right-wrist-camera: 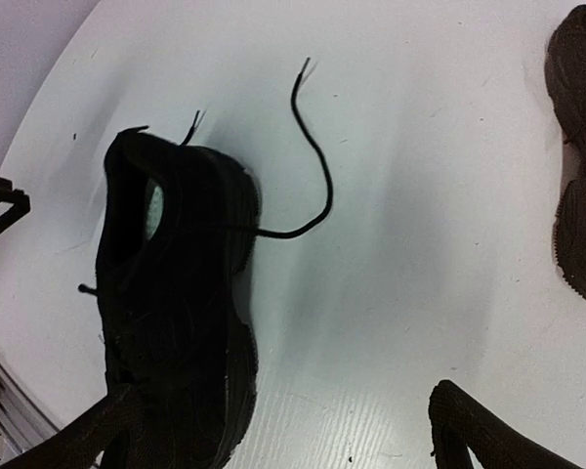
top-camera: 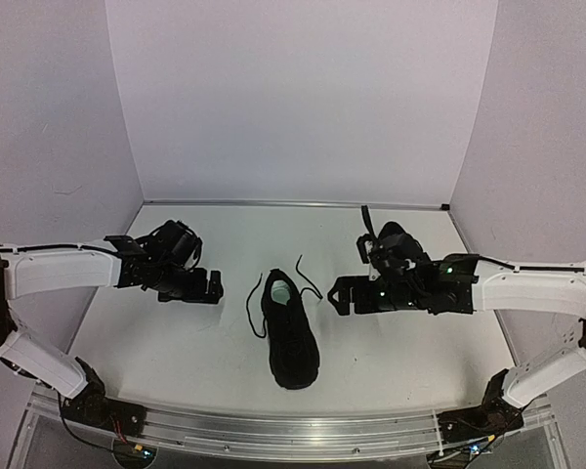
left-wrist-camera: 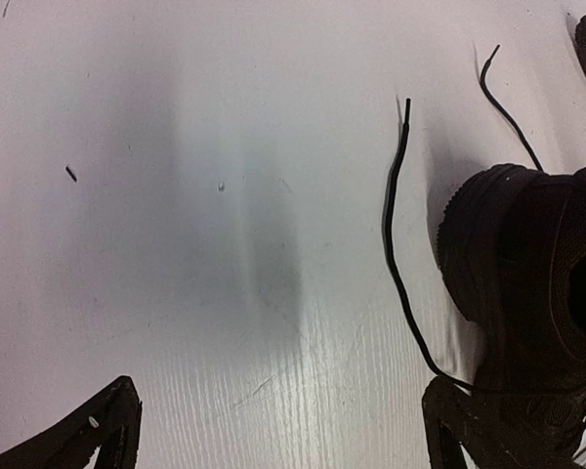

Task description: Tie the shoes

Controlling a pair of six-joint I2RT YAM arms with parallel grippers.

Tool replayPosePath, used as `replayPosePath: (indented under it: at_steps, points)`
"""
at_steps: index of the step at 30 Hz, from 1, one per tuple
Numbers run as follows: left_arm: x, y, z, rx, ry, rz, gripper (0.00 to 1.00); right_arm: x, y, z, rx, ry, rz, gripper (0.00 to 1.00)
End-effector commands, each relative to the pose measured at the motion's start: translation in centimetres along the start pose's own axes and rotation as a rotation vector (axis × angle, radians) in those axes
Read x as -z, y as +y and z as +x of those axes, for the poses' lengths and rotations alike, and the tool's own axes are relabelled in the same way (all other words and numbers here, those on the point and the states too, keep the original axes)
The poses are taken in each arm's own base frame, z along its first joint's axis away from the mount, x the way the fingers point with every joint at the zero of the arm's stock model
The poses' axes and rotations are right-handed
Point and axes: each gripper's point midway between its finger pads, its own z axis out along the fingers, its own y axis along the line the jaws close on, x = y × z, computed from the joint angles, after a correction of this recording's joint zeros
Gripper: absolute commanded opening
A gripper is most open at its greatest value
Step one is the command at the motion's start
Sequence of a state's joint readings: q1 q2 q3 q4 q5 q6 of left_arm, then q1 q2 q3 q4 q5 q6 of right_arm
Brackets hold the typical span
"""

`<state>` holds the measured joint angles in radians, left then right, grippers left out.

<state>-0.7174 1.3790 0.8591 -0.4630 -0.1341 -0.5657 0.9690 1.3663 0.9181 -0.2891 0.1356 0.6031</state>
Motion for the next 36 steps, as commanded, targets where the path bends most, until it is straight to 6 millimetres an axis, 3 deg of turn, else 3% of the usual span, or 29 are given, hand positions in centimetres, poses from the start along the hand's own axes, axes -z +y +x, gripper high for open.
replayPosePath:
  at_steps: [1,7,11,14,16,22,30,36]
  points:
    - [-0.3,-1.7,-3.5,-0.087,-0.045,-0.028,1.00,-0.7,-1.8,-4.0,-0.041,-0.061,0.023,0.98]
    - [-4.0,-5.0,-3.8,-0.201,0.024,0.007,0.94,-5.4,-2.8,-6.1,-0.016,0.003,0.033,0.98]
    - [-5.9,-5.9,-3.9,-0.238,0.045,-0.002,0.76,-7.7,-2.3,-6.6,-0.003,0.035,-0.005,0.98]
    - [-7.6,-6.2,-3.5,-0.269,0.080,-0.021,0.61,-9.1,-3.6,-7.2,-0.033,0.054,-0.013,0.98]
    - [-8.4,-6.7,-3.0,-0.299,0.101,-0.018,0.55,-10.3,-4.7,-7.6,-0.045,0.069,-0.009,0.98]
    - [-10.6,-7.3,-2.2,-0.331,0.130,-0.022,0.52,-12.9,-4.9,-8.5,-0.012,0.093,-0.010,0.98]
    - [-12.9,-7.1,-1.8,-0.340,0.162,-0.074,0.34,-17.2,-3.3,-7.7,0.060,0.186,-0.086,0.83]
    - [-12.8,-6.7,-1.8,-0.308,0.161,-0.063,0.08,-19.4,-3.9,-6.4,0.152,0.229,-0.049,0.70]
